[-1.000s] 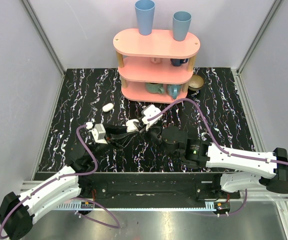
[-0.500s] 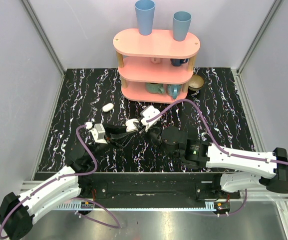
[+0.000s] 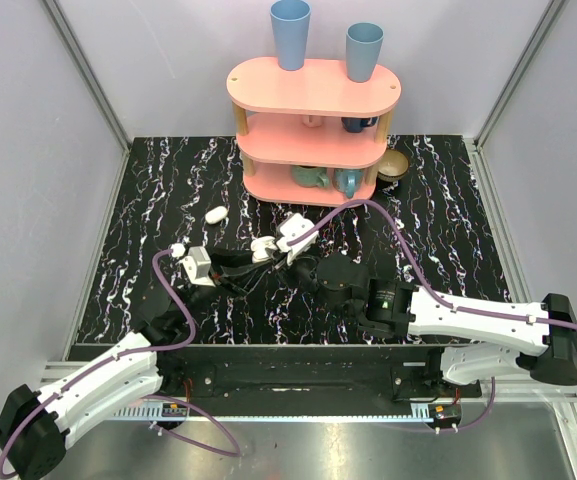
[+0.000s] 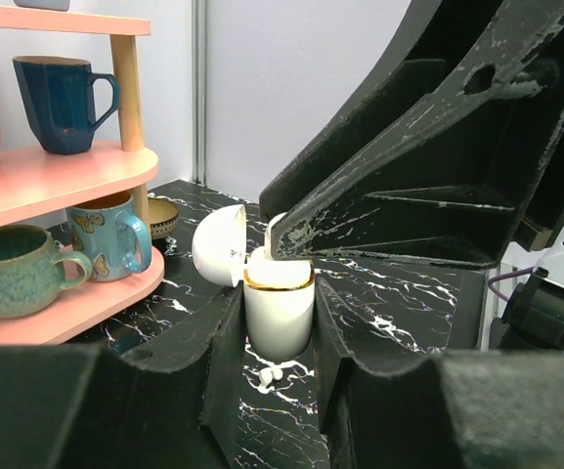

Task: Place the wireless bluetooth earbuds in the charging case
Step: Insert the right earbud into the right side groove of the charging case, then pick up the left earbud from the center of the board.

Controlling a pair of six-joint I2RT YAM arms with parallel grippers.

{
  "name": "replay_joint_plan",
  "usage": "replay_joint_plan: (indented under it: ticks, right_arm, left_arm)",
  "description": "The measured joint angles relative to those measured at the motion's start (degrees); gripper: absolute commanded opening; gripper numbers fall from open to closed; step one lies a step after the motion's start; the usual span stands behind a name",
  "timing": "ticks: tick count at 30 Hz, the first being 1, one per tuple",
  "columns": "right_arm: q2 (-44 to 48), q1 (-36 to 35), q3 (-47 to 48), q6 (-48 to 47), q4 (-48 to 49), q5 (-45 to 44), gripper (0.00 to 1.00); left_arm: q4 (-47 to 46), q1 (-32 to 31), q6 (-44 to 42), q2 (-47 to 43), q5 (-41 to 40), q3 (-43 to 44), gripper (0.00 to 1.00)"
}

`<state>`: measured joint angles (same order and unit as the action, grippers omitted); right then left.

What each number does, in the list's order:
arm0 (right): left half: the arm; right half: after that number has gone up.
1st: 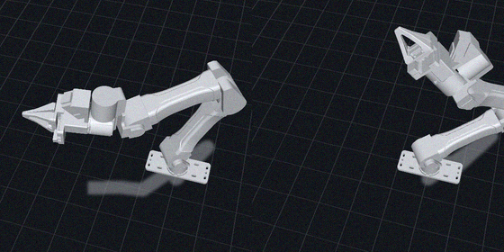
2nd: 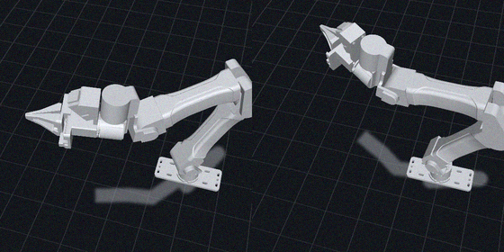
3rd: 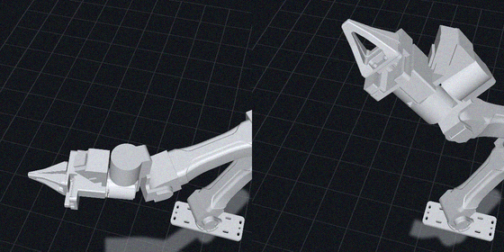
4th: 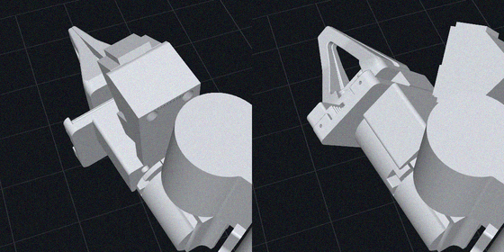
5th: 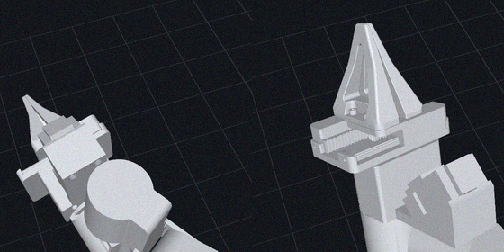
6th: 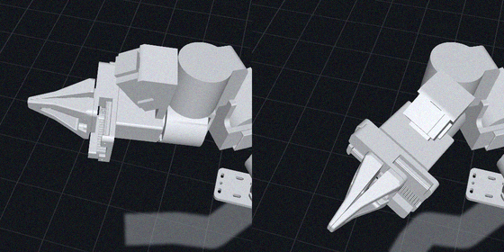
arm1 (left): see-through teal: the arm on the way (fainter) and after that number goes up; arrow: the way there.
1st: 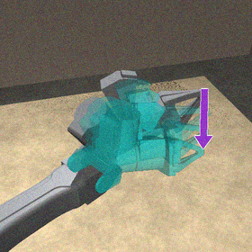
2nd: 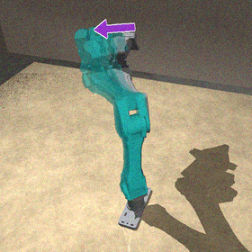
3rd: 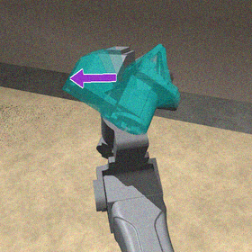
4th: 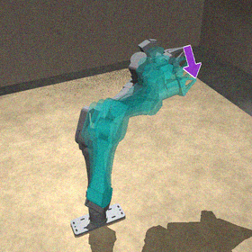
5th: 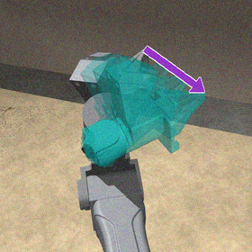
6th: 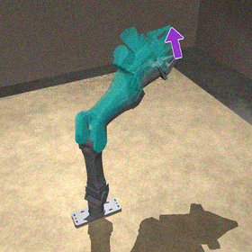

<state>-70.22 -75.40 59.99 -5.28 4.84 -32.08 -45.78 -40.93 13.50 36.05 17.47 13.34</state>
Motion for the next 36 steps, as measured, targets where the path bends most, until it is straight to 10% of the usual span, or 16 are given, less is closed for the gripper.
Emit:
replay_joint_plan:
  ticks: [3, 8, 26, 36]
  right_arm:
    - [0.02, 0.0, 0.22, 0.7, 0.09, -0.33, 0.74]
    - [0.81, -0.02, 0.76, 2.93, -0.35, -0.81, 0.95]
    - [12.22, 1.55, 2.21, 11.19, -1.81, -5.16, 1.0]
    - [10.4, 27.19, 7.58, 28.33, -19.45, 9.4, 1.0]
  left_arm:
    - [0.09, 0.0, -0.04, 0.0, 0.09, 0.0, 0.0]
    - [-0.55, 0.0, -0.15, -0.02, 0.02, -0.31, 0.0]
    - [-1.27, 0.0, -3.13, -4.33, -0.44, -0.63, 0.0]
    - [-1.11, 0.0, -8.26, -4.68, -0.83, 0.2, 0.0]
